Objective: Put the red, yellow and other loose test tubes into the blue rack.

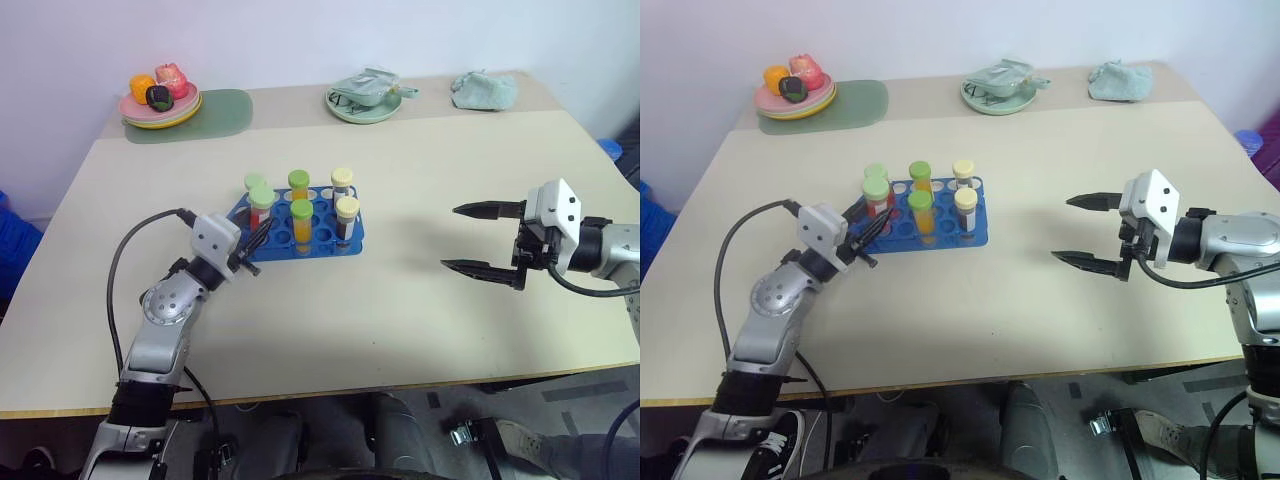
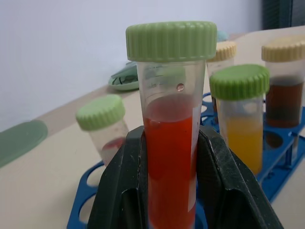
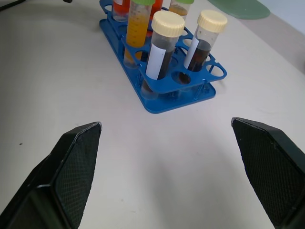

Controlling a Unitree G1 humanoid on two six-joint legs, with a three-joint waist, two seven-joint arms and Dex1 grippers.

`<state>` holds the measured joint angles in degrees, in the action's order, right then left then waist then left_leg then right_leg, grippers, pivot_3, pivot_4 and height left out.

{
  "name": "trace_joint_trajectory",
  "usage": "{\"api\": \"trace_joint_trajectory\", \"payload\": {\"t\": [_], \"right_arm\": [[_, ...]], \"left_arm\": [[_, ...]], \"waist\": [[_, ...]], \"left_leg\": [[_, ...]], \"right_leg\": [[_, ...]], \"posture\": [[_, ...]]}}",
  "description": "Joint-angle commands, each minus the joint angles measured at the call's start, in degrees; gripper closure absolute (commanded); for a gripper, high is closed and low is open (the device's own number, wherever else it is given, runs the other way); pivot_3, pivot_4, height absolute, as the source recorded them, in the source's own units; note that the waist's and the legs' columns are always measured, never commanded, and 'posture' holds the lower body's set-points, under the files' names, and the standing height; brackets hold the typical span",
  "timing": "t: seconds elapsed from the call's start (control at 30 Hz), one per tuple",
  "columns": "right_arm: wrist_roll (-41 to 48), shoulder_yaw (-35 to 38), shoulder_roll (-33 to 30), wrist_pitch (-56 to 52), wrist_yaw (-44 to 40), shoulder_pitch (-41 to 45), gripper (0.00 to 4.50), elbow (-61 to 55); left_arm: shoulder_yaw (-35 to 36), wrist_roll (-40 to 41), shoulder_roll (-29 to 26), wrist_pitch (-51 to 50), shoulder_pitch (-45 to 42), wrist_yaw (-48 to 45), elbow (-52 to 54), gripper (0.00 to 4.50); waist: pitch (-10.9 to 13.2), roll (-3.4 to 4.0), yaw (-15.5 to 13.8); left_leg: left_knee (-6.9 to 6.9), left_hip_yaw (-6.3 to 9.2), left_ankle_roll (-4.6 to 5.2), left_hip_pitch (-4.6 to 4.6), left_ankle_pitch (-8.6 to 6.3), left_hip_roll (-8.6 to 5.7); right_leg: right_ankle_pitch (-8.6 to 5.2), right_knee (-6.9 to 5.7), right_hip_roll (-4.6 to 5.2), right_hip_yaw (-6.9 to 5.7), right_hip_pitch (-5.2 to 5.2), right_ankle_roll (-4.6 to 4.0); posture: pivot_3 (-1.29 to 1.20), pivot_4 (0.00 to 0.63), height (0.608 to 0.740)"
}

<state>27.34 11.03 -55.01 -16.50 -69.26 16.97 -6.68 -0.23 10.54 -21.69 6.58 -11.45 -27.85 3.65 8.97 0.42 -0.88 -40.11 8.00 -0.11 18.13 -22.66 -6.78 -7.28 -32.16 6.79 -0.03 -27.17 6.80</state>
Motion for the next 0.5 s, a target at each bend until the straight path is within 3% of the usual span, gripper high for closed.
{"api": "trace_joint_trajectory", "payload": {"t": [0.03, 0.5], "right_arm": [[0.9, 2.0, -0.6, 0.2, 0.3, 0.4, 0.00, -2.4], [0.6, 1.0, -0.1, 0.5, 0.5, 1.9, 0.00, -2.1]], "left_arm": [[0.8, 0.3, 0.4, -1.5, 2.1, 0.5, 1.7, 3.71], [3.1, 8.3, 4.5, -10.9, 1.7, 0.3, 3.1, 3.71]], "waist": [[0.0, 0.01, 0.0], [0.0, 0.03, 0.0]], "left_leg": [[0.00, 0.00, 0.00, -0.01, 0.00, 0.00], [0.02, 0.00, 0.03, -0.03, -0.02, 0.05]], "right_leg": [[0.00, 0.00, 0.00, 0.00, 0.00, 0.00], [0.00, 0.00, -0.03, 0.00, 0.01, 0.00]], "posture": [[0.00, 0.150, 0.740], [0.00, 0.150, 0.740]]}}
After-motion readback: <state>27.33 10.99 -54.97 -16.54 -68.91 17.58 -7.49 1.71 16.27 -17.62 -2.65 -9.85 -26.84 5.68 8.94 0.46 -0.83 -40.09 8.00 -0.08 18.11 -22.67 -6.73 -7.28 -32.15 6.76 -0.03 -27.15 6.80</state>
